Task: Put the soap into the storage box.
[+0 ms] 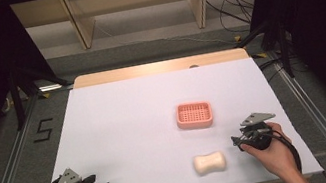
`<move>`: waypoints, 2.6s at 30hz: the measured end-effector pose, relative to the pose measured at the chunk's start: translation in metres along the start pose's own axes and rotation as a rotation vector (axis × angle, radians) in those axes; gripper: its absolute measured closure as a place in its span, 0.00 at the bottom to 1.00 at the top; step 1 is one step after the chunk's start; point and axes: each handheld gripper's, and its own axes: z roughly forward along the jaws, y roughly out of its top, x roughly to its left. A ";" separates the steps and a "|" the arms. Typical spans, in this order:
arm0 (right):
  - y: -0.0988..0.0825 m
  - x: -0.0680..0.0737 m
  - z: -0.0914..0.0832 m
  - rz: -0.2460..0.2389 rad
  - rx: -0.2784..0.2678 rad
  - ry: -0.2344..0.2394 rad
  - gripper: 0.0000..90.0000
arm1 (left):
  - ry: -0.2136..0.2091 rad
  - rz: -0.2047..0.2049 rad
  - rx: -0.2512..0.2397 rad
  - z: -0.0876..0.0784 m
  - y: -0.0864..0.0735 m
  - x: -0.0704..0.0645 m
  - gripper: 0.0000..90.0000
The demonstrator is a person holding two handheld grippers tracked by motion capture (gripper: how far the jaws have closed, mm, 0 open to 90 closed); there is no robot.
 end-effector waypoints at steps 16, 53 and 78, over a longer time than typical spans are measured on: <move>0.017 0.000 -0.009 -0.248 0.231 0.068 0.53 | -0.010 0.021 0.013 -0.001 0.000 0.000 0.42; 0.051 0.042 -0.003 -0.696 0.533 0.326 0.44 | -0.021 0.008 -0.011 0.001 -0.001 -0.003 0.42; 0.061 0.063 0.011 -0.779 0.498 0.373 0.38 | -0.020 0.011 -0.003 0.000 0.000 -0.003 0.42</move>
